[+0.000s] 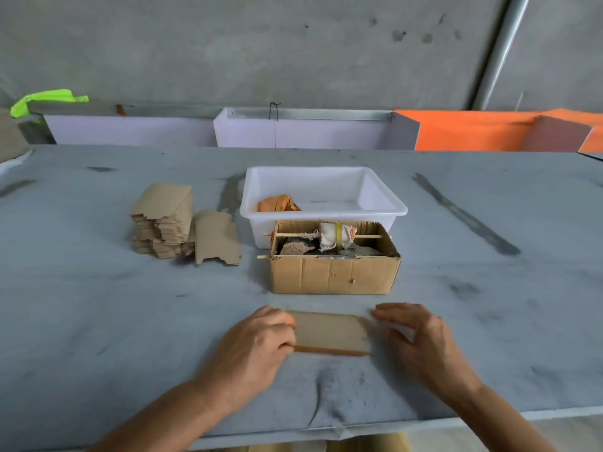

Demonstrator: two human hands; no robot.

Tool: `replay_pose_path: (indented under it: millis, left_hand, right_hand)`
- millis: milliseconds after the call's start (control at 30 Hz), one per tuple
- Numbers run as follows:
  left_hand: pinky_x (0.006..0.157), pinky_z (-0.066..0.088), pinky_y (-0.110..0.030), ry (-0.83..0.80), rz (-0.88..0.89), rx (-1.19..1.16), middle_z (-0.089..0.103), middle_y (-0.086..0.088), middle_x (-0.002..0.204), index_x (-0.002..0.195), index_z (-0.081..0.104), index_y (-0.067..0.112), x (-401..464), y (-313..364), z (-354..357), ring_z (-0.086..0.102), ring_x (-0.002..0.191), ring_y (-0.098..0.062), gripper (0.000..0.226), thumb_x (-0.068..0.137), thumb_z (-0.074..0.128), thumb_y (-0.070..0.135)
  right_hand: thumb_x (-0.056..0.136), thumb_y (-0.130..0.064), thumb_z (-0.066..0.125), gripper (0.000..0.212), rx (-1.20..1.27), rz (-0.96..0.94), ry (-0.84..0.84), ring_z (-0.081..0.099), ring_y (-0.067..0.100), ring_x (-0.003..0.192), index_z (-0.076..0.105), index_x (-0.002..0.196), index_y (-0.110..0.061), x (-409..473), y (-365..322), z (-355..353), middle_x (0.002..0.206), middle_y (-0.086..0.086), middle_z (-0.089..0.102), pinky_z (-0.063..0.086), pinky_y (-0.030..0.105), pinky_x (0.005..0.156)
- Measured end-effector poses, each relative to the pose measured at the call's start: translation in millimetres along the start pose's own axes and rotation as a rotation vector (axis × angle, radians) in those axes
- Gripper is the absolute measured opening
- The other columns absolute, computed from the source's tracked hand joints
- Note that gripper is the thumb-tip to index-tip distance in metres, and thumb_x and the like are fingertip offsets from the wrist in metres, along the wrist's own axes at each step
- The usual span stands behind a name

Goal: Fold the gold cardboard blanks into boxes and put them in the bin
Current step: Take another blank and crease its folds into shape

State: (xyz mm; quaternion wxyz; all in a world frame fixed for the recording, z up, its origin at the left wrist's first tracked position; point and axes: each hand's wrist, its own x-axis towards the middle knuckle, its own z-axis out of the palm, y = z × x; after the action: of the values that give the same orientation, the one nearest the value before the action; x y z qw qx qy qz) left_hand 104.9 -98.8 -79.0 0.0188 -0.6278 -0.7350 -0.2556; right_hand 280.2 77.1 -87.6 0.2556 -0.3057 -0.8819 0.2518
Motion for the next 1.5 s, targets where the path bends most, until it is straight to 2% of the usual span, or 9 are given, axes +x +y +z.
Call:
replay_pose_path:
  millis: [133, 300, 467, 567, 700, 867, 1033, 1200, 1500]
  left_hand:
    - [0.076, 0.046, -0.015, 0.096, -0.228, -0.268, 0.066, 0.005, 0.095, 0.077, 0.07, 0.003, 10.5, -4.5, -9.5, 0.058, 0.08, 0.002, 0.003, 0.079, 0.07, 0.001]
    - [0.08, 0.048, -0.021, -0.003, -0.301, -0.377, 0.066, 0.01, 0.101, 0.076, 0.068, 0.013, 18.3, 0.6, -18.1, 0.059, 0.088, 0.004, 0.01, 0.083, 0.068, 0.006]
    - [0.079, 0.047, -0.018, -0.052, -0.276, -0.409, 0.065, 0.014, 0.1, 0.073, 0.065, 0.021, 15.6, 3.9, -24.3, 0.059, 0.091, 0.004, 0.017, 0.084, 0.067, 0.007]
    - [0.075, 0.05, -0.021, 0.108, -0.39, -0.512, 0.068, 0.011, 0.087, 0.08, 0.069, 0.022, 16.6, 6.4, -29.9, 0.063, 0.081, -0.004, 0.011, 0.078, 0.074, 0.012]
    - [0.053, 0.046, -0.014, 0.344, -0.667, -0.805, 0.061, -0.002, 0.071, 0.091, 0.066, 0.015, 23.9, 13.4, -28.5, 0.054, 0.053, -0.004, 0.022, 0.074, 0.077, 0.009]
    - [0.049, 0.051, -0.02, 0.236, -0.843, -1.102, 0.067, -0.001, 0.06, 0.096, 0.065, 0.02, 36.4, 24.4, -26.4, 0.056, 0.049, -0.009, 0.02, 0.079, 0.074, 0.014]
    - [0.045, 0.049, -0.02, 0.137, -0.905, -1.233, 0.067, -0.004, 0.059, 0.08, 0.063, 0.013, 44.1, 27.2, -26.8, 0.058, 0.046, -0.01, 0.008, 0.081, 0.071, 0.015]
    - [0.044, 0.05, -0.021, 0.078, -0.944, -1.311, 0.069, -0.007, 0.061, 0.083, 0.066, 0.011, 46.3, 29.5, -27.5, 0.06, 0.045, -0.012, 0.006, 0.082, 0.07, 0.016]
    - [0.059, 0.054, -0.02, 0.216, -0.843, -1.321, 0.072, -0.008, 0.07, 0.082, 0.067, 0.008, 45.0, 30.1, -22.0, 0.064, 0.058, -0.011, 0.003, 0.082, 0.067, 0.01]
  right_hand:
    - [0.082, 0.001, 0.067, 0.033, 0.308, 0.205, 0.091, 0.063, 0.002, 0.065, 0.071, 0.104, -0.024, -7.7, -8.7, -12.2, 0.073, -0.007, 0.071, 0.044, 0.005, 0.06]
    - [0.084, 0.004, 0.064, 0.061, 0.534, 0.192, -0.132, 0.068, 0.013, 0.062, 0.046, 0.119, -0.043, -6.7, -35.4, -12.0, 0.072, 0.003, 0.072, 0.048, 0.013, 0.059]
    - [0.087, 0.002, 0.061, 0.022, 0.579, 0.251, -0.219, 0.067, 0.013, 0.059, 0.069, 0.093, -0.017, -0.7, -45.8, -8.0, 0.073, 0.006, 0.073, 0.049, 0.02, 0.053]
    - [0.088, -0.001, 0.061, 0.01, 0.677, 0.302, -0.154, 0.065, 0.014, 0.055, 0.07, 0.084, -0.004, 0.0, -45.1, -8.4, 0.071, 0.009, 0.072, 0.047, 0.019, 0.049]
    - [0.089, -0.008, 0.062, 0.009, 0.86, 0.471, -0.005, 0.062, 0.014, 0.053, 0.07, 0.086, -0.005, 5.6, -46.8, -12.5, 0.068, 0.009, 0.071, 0.045, 0.022, 0.05]
    - [0.086, -0.015, 0.066, 0.009, 0.909, 0.579, -0.039, 0.062, 0.013, 0.051, 0.07, 0.087, -0.007, 10.8, -53.7, -15.6, 0.069, 0.01, 0.072, 0.047, 0.023, 0.051]
    - [0.085, -0.016, 0.067, 0.01, 0.896, 0.61, -0.087, 0.062, 0.011, 0.051, 0.067, 0.082, -0.007, 14.1, -55.2, -21.4, 0.068, 0.009, 0.071, 0.047, 0.025, 0.054]
    - [0.084, -0.017, 0.067, 0.009, 0.9, 0.6, -0.173, 0.061, 0.01, 0.051, 0.067, 0.082, -0.008, 17.1, -59.0, -23.5, 0.069, 0.008, 0.071, 0.046, 0.023, 0.051]
    - [0.085, -0.015, 0.065, 0.013, 0.995, 0.61, -0.153, 0.067, 0.015, 0.06, 0.067, 0.096, -0.008, 18.8, -61.2, -17.5, 0.078, 0.01, 0.074, 0.049, 0.025, 0.053]
